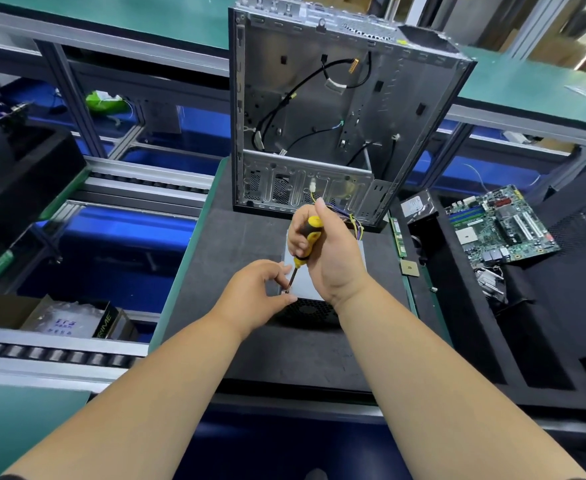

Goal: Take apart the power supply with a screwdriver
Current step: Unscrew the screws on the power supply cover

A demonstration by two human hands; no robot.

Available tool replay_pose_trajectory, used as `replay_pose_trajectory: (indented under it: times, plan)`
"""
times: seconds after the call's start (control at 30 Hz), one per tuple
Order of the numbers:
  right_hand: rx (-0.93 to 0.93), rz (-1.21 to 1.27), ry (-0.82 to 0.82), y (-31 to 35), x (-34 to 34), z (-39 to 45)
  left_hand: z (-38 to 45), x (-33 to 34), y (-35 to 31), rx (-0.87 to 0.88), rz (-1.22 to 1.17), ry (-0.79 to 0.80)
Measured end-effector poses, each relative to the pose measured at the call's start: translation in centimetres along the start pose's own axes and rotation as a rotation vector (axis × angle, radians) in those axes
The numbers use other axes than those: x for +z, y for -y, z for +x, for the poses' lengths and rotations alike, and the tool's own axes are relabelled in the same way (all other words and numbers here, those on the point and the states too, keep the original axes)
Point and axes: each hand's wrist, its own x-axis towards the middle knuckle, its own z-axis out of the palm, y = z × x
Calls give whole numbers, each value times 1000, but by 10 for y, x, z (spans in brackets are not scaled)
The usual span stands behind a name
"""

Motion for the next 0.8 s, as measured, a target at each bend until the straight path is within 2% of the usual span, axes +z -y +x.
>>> replay_pose_trajectory:
  times: [0.13, 0.33, 0.5, 0.8]
  plan:
    - [1, -10, 22, 1, -3, -4, 2, -3, 0, -7, -41, 12]
    - [46, -79, -66, 11, -8, -7, 4, -2, 1, -25, -66, 8]
    - [44, -85, -62, 11, -6, -5, 4, 0, 3, -45, -94, -1]
    - [56, 88, -96, 4, -2, 6, 3, 0, 6, -46, -79, 12]
